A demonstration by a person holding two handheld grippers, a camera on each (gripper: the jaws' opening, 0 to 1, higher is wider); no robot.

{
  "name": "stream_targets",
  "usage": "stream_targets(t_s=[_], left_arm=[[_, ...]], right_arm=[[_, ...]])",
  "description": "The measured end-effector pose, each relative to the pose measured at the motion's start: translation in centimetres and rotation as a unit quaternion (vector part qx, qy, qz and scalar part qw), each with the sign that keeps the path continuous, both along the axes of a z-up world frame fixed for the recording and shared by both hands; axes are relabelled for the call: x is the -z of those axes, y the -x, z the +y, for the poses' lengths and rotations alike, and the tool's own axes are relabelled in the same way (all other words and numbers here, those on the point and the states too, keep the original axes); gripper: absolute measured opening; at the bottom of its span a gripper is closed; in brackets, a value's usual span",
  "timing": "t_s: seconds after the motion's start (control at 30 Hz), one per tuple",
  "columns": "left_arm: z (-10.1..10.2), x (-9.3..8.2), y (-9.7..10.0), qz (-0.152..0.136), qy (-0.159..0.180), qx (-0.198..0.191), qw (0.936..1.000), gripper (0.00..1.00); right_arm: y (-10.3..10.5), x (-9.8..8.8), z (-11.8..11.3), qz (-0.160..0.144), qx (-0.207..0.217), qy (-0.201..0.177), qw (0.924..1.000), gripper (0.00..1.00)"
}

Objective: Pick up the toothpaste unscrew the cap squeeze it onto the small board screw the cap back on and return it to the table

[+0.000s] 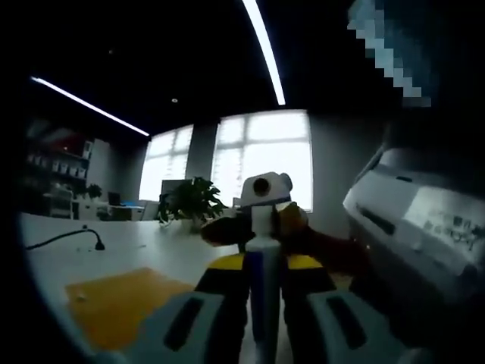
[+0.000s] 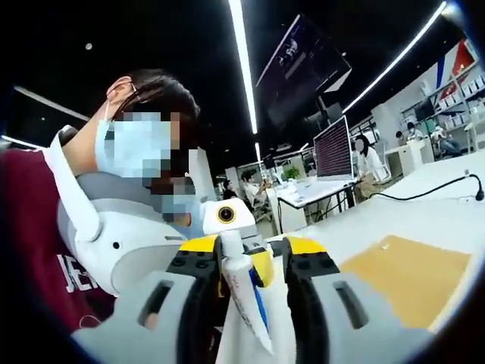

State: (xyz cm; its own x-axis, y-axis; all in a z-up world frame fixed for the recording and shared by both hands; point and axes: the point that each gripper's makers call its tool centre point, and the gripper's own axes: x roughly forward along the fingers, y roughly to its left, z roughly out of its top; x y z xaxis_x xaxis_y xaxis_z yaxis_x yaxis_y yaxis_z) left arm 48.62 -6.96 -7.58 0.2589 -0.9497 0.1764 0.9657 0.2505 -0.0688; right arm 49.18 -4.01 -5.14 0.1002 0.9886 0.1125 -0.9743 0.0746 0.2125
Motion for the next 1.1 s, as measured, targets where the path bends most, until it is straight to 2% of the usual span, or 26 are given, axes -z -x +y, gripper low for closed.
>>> stream_targets(t_s=[0.27,0.57,0.6,0.63,0.73,0.83,0.9,0.93,1.1], left_arm=[[-0.2,0.0,0.2,-0.007,-0.006,-0.002,1.0000,0.15],[-0.1,0.0,0.2,-0.007,-0.004,-0.002,1.0000,0.15],[0.0,0.0,0.2,-0.006,-0.002,-0.001,1.0000,0.15],[0.0,0.0,0.3,-0.006,0.000,0.001,1.0000,0.15],[0.0,0.0,0.3,-0.007,0.000,0.002,1.0000,0.15],[0.1,0.0,0.1,-0.003,0.003,0.002,1.0000,0.15],[0.2,0.0,0.1,-0.001,0.006,0.002,1.0000,0.15],[0.2,-0.1,0.1,-0.001,0.006,0.002,1.0000,0.15],[0.0,-0.1,0.2,-0.003,0.005,0.004,1.0000,0.15]], right_arm=[[0.0,0.5,0.0,-0.015,0.002,0.020,0.9997,0.34],[-0.6,0.7,-0.6,-0.015,0.003,0.014,0.9998,0.34],[-0.5,0.6,-0.5,-0.015,0.001,0.011,0.9998,0.34],[0.5,0.2,0.8,-0.009,-0.005,0.008,0.9999,0.34],[0.7,0.1,0.9,-0.004,-0.011,0.002,0.9999,0.34],[1.3,-0.8,0.2,-0.018,-0.025,-0.015,0.9994,0.31],[1.8,-1.5,0.0,-0.045,-0.042,-0.026,0.9978,0.22],[1.9,-1.6,-0.2,-0.050,-0.039,-0.028,0.9976,0.21],[2.0,-1.4,0.1,-0.042,-0.049,-0.019,0.9977,0.17]])
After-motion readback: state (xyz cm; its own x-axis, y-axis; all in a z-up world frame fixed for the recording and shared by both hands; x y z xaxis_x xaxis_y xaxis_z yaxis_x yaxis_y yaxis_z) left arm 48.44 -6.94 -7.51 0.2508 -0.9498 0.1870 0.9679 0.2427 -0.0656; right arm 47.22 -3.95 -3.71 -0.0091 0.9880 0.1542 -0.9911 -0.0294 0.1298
